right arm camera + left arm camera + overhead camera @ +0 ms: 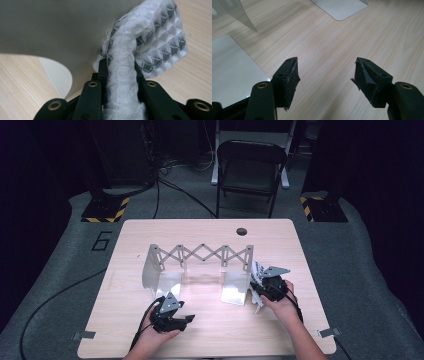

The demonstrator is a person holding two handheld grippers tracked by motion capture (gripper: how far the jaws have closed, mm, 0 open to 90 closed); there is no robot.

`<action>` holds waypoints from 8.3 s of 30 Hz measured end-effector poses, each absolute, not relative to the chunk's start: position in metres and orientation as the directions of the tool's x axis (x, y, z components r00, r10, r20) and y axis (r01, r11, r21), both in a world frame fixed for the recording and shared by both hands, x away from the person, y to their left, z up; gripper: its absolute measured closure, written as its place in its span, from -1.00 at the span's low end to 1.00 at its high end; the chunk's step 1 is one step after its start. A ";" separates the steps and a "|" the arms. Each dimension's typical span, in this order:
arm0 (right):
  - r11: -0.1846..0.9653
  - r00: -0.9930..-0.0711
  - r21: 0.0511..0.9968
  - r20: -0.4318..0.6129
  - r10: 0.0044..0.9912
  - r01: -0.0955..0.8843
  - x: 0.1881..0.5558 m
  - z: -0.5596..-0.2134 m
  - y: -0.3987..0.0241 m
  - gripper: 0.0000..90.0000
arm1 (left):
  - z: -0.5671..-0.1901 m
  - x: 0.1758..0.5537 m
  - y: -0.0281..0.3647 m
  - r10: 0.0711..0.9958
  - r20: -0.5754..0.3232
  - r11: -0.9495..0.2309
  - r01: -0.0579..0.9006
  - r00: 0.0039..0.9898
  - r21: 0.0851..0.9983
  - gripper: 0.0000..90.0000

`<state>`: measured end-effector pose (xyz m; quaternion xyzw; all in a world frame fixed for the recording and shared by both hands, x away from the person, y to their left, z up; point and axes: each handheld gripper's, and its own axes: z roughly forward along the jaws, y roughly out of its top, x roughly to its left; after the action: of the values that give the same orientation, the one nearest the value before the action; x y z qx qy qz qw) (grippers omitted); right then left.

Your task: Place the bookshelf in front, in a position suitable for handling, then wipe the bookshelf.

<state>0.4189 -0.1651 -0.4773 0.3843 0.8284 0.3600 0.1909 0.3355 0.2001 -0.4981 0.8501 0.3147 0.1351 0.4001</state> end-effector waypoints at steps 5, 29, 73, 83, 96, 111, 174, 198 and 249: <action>0.426 -0.631 0.789 -0.064 0.773 0.443 0.421 -0.445 -0.165 0.72 | -0.499 0.336 0.200 0.647 -0.021 -0.475 0.425 0.762 0.771 -0.21; 0.403 -0.627 0.812 -0.060 0.777 0.422 0.422 -0.438 -0.165 0.72 | -0.498 0.335 0.200 0.644 -0.029 -0.476 0.430 0.764 0.767 -0.21; 0.361 -0.634 0.819 0.004 0.774 0.446 0.408 -0.457 -0.171 0.70 | -0.371 0.463 0.197 0.826 -0.002 -0.292 0.432 0.564 0.853 0.24; 0.353 -0.630 0.817 0.016 0.777 0.456 0.408 -0.456 -0.175 0.69 | -0.370 0.486 0.205 0.862 -0.020 -0.266 0.487 0.506 0.832 0.23; 0.355 -0.632 0.814 0.020 0.775 0.460 0.409 -0.457 -0.177 0.69 | -0.384 0.503 0.202 0.846 -0.029 -0.323 0.553 0.533 0.768 0.15; 0.339 -0.616 0.822 0.018 0.787 0.457 0.407 -0.456 -0.183 0.69 | -0.381 0.486 0.198 0.822 0.042 -0.414 0.546 0.568 0.728 0.34; 0.291 -0.604 0.839 0.054 0.795 0.459 0.381 -0.454 -0.201 0.69 | -0.369 0.454 0.198 0.784 -0.017 -0.412 0.541 0.620 0.733 0.38; 0.270 -0.629 0.902 0.003 0.777 0.337 0.363 -0.365 -0.203 0.69 | -0.363 0.445 0.207 0.803 -0.041 -0.366 0.545 0.595 0.755 0.21; 0.373 -0.522 0.863 -0.156 0.838 0.340 0.366 -0.380 -0.182 0.65 | -0.381 0.436 0.194 0.796 -0.024 -0.414 0.574 0.604 0.706 0.53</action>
<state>0.3662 -0.1818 -0.3798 0.3824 0.7706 0.4090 0.3044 0.4355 0.1938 -0.3811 0.8256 0.4150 0.1598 0.3474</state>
